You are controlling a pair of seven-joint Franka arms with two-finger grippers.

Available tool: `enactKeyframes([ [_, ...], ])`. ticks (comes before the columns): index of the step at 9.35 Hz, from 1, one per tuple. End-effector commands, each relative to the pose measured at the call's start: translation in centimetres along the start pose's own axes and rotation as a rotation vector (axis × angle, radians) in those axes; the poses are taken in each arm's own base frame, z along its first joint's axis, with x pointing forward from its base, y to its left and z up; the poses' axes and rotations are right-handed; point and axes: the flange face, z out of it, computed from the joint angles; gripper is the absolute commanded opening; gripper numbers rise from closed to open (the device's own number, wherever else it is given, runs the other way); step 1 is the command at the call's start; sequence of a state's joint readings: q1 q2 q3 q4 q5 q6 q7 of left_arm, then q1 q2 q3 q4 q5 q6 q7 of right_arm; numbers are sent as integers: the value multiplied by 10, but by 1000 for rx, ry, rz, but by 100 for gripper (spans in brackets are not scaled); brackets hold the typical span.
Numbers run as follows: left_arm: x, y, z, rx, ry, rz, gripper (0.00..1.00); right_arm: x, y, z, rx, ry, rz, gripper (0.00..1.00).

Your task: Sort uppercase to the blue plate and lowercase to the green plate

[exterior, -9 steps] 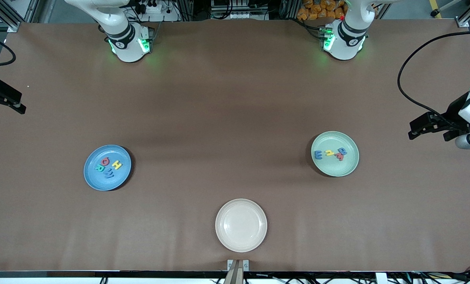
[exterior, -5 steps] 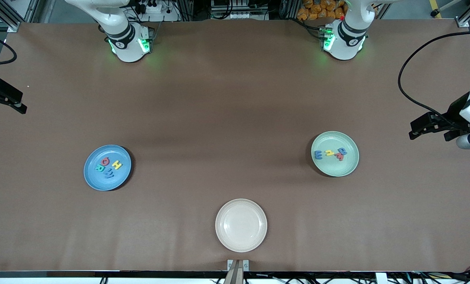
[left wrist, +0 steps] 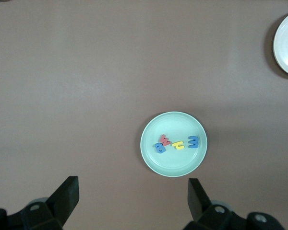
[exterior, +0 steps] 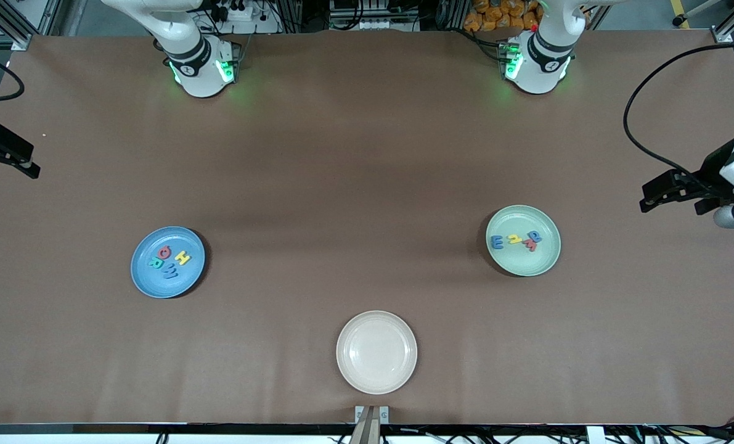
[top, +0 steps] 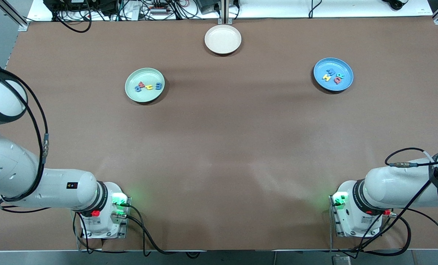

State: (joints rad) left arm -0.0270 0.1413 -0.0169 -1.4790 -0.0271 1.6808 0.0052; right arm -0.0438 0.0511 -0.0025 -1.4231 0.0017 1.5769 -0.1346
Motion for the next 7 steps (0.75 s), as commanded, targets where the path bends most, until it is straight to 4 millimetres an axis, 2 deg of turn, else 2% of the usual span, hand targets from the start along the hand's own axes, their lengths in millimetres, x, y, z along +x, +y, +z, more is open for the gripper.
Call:
enactKeyframes([
  [1,-6,-1,-9,15,-12,25,100,-5,4,-7,10,2,15,100],
  [7,-10,6,-15,13,-6,25,100,-8,2,-2,14,-35,67,100],
])
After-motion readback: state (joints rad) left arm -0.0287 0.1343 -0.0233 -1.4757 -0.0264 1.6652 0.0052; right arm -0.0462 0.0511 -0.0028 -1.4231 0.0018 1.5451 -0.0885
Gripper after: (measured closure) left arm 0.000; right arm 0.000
